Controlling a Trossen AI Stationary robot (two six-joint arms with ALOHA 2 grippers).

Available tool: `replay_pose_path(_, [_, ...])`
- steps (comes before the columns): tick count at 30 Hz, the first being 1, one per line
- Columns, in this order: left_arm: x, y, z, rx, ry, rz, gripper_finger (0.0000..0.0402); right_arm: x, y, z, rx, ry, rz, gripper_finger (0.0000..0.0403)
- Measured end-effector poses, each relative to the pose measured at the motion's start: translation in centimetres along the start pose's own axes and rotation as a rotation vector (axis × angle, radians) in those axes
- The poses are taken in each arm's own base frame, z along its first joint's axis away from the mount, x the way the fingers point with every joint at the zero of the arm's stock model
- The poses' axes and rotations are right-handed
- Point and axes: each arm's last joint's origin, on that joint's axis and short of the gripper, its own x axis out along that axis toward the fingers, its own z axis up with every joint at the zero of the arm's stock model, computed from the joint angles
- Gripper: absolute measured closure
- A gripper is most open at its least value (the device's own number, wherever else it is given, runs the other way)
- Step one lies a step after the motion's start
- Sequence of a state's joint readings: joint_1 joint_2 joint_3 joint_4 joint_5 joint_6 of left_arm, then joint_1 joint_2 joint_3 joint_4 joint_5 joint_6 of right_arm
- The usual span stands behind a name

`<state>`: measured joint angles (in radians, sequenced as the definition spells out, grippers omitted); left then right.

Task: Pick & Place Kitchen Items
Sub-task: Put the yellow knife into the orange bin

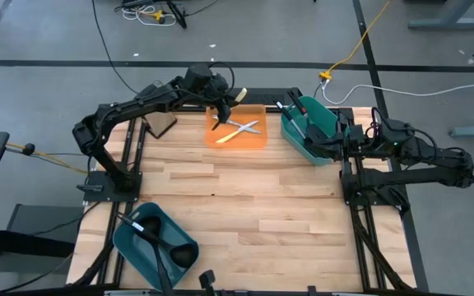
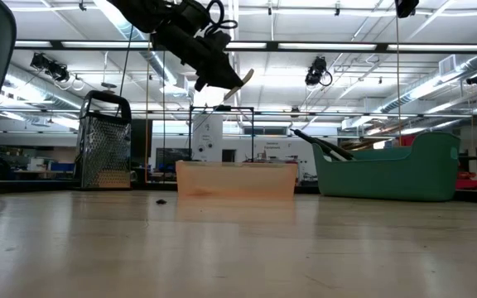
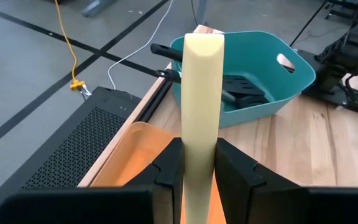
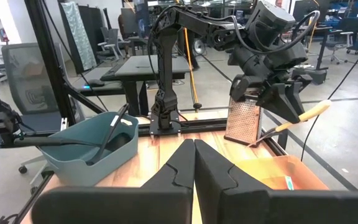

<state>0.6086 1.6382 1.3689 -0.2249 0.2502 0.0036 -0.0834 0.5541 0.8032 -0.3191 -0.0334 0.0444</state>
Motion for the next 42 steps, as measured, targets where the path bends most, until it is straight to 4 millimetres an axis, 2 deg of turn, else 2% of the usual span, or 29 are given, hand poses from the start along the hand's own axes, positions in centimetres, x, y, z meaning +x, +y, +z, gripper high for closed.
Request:
replay_pose_path(12, [0.1,0.1,0.0,0.018,0.003,0.029,0.0328,0.0,0.0,0.0,-0.001,0.0,0.0,0.0395])
replay_pose_path(29, [6.3,1.8,-4.6,-0.029,0.166,0.028,0.0328,0.0,0.0,-0.1,-0.003,0.007,0.0,0.0395])
replay_pose_path(38, [8.2,2.3,-6.2,-0.02,0.204,0.031,0.0328,0.0,0.0,-0.3,-0.002,0.03,-0.001,0.0395])
replay_pose_path(42, [8.3,2.4,-6.2,-0.002,0.199,0.038,0.0328,0.0,0.0,-0.3,-0.001,0.029,-0.001,0.0395])
